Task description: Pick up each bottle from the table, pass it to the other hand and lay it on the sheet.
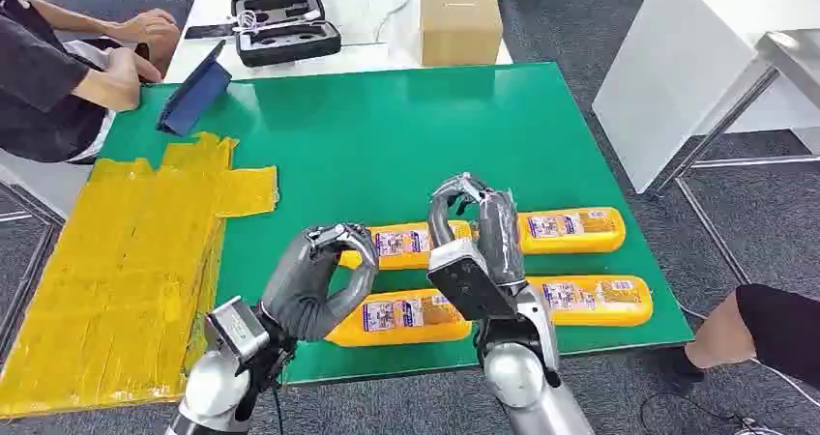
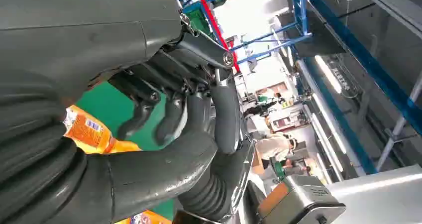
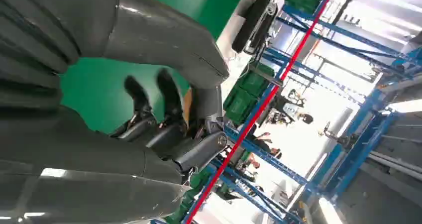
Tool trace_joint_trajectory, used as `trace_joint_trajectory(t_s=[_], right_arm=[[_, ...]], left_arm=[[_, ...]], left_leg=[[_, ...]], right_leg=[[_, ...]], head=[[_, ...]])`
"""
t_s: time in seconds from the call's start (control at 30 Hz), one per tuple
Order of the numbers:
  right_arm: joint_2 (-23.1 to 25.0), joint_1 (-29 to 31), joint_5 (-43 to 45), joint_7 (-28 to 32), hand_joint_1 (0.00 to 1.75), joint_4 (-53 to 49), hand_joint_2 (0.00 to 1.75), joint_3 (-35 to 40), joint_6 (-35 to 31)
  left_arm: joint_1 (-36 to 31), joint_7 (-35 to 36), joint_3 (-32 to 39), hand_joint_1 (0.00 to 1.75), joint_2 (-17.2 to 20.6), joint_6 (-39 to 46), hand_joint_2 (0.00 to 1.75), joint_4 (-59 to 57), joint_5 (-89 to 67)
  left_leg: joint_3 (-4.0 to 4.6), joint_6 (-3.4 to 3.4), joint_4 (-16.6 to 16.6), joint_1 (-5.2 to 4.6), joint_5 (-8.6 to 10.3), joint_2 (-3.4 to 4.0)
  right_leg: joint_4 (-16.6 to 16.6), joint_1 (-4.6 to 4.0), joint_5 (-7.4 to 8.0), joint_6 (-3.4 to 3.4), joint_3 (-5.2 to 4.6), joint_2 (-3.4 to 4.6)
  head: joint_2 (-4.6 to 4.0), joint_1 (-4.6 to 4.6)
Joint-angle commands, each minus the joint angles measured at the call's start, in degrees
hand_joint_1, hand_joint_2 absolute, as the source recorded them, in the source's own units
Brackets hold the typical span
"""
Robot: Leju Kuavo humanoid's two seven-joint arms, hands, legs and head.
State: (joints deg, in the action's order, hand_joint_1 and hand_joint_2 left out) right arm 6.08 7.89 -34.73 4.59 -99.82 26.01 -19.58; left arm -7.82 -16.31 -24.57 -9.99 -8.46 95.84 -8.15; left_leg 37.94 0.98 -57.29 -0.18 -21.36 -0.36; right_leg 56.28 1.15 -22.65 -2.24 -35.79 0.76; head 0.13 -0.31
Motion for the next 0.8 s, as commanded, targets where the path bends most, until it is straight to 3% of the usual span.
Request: trace_joint_trajectory(t_s=[0.03, 0.1, 0.13, 0.23, 0.3, 0.47, 0.53, 0.57, 0.6, 0.63, 0.67, 0.7, 0.8], right_arm=[[2.14, -5.28, 35.64, 29.91, 1.75, 16.48, 1.75, -11.90, 20.80], [2.51, -5.12, 33.28, 31.14, 1.75, 18.06, 1.75, -13.96, 21.47], [2.77, -5.06, 29.78, 29.58, 1.75, 17.27, 1.75, -14.62, 17.91], [2.35, -5.12, 28.15, 26.77, 1.75, 14.31, 1.75, -14.47, 17.03], [2.02, -4.85, 27.79, 25.91, 1.75, 13.78, 1.75, -14.43, 16.83], [2.02, -4.85, 27.79, 25.91, 1.75, 13.78, 1.75, -14.43, 16.83], [1.66, -4.29, 27.59, 25.18, 1.71, 14.53, 1.75, -14.22, 16.77], [1.30, -3.82, 27.53, 24.92, 1.71, 14.95, 1.75, -14.27, 16.71], [1.08, -3.35, 27.36, 24.64, 1.45, 15.42, 1.75, -14.53, 16.42], [0.63, -2.52, 26.52, 23.66, 1.15, 16.37, 1.75, -14.92, 15.50], [0.17, -1.73, 26.21, 23.10, 0.17, 17.29, 1.75, -15.21, 15.26], [-0.37, -0.68, 25.56, 22.39, 0.00, 18.37, 1.75, -15.72, 14.79], [-2.11, 3.28, 21.75, 20.25, 0.00, 21.22, 1.75, -15.97, 12.77]], left_arm=[[2.01, -18.90, 15.75, 1.75, 6.59, 11.28, 1.75, -19.14, 1.77], [1.22, -21.28, 20.30, 1.75, 4.74, 7.63, 1.75, -22.44, -0.80], [1.61, -20.52, 20.54, 1.75, 3.96, 7.60, 1.75, -21.51, -2.30], [3.02, -18.43, 20.23, 1.75, 2.45, 7.91, 1.75, -18.15, -3.39], [3.02, -17.63, 20.17, 1.57, 2.27, 8.06, 1.75, -18.19, -3.10], [3.02, -17.63, 20.17, 1.57, 2.27, 8.06, 1.75, -18.19, -3.10], [2.52, -17.27, 20.33, 1.24, 2.35, 8.05, 1.75, -19.23, -2.74], [2.35, -17.24, 20.25, 1.15, 2.41, 7.96, 1.75, -19.70, -2.63], [2.19, -17.24, 20.13, 0.84, 2.53, 7.96, 1.75, -20.04, -2.63], [1.90, -17.24, 20.01, 0.40, 2.78, 7.96, 1.75, -20.46, -2.63], [1.64, -17.15, 20.31, 0.00, 2.72, 8.05, 1.75, -20.74, -2.28], [1.29, -17.05, 20.87, 0.00, 2.62, 8.35, 1.75, -20.96, -1.81], [0.02, -16.69, 21.33, 0.00, 2.52, 8.31, 1.75, -21.99, -0.94]], left_leg=[[-0.67, -0.09, 0.29, 0.03, -0.11, 0.11], [-0.98, -0.13, 0.60, 0.02, -0.03, 0.14], [-1.04, -0.17, 0.56, 0.06, -0.11, 0.20], [-0.58, -0.30, 0.11, 0.11, -0.24, 0.06], [-0.48, -0.25, 0.03, 0.25, -0.27, 0.08], [-0.44, -0.29, 0.07, 0.23, -0.26, 0.05], [-0.45, -0.29, 0.07, 0.24, -0.26, 0.05], [-0.54, -0.29, 0.05, 0.26, -0.32, 0.08], [-0.48, -0.29, 0.07, 0.23, -0.28, 0.13], [-0.58, -0.31, 0.07, 0.24, -0.32, 0.15], [-0.45, -0.30, 0.07, 0.24, -0.27, 0.12], [-0.61, -0.32, 0.06, 0.27, -0.34, 0.13], [-0.38, -0.28, 0.06, 0.25, -0.23, 0.14]], right_leg=[[-0.31, -0.06, -0.06, 0.13, 0.64, 0.03], [-0.57, -0.05, 0.04, 0.15, 0.95, 0.06], [-0.55, -0.10, 0.01, 0.18, 0.98, 0.13], [-0.07, -0.14, -0.21, 0.26, 0.52, -0.08], [-0.09, -0.26, -0.23, 0.23, 0.46, -0.03], [-0.06, -0.22, -0.23, 0.26, 0.40, -0.09], [-0.08, -0.23, -0.25, 0.28, 0.42, -0.06], [-0.08, -0.26, -0.28, 0.30, 0.51, -0.04], [-0.06, -0.22, -0.24, 0.28, 0.42, 0.01], [-0.08, -0.24, -0.27, 0.30, 0.53, 0.01], [-0.07, -0.23, -0.22, 0.27, 0.41, -0.02], [-0.09, -0.28, -0.27, 0.31, 0.57, -0.04], [-0.07, -0.24, -0.17, 0.25, 0.32, 0.02]], head=[[0.00, 0.00], [0.00, 0.04], [0.00, 0.00], [0.00, -0.09], [0.00, 0.04], [0.00, 0.00], [0.00, 0.02], [0.00, 0.00], [0.00, -0.02], [0.00, 0.00], [0.00, 0.00], [0.00, 0.00], [0.00, 0.00]])
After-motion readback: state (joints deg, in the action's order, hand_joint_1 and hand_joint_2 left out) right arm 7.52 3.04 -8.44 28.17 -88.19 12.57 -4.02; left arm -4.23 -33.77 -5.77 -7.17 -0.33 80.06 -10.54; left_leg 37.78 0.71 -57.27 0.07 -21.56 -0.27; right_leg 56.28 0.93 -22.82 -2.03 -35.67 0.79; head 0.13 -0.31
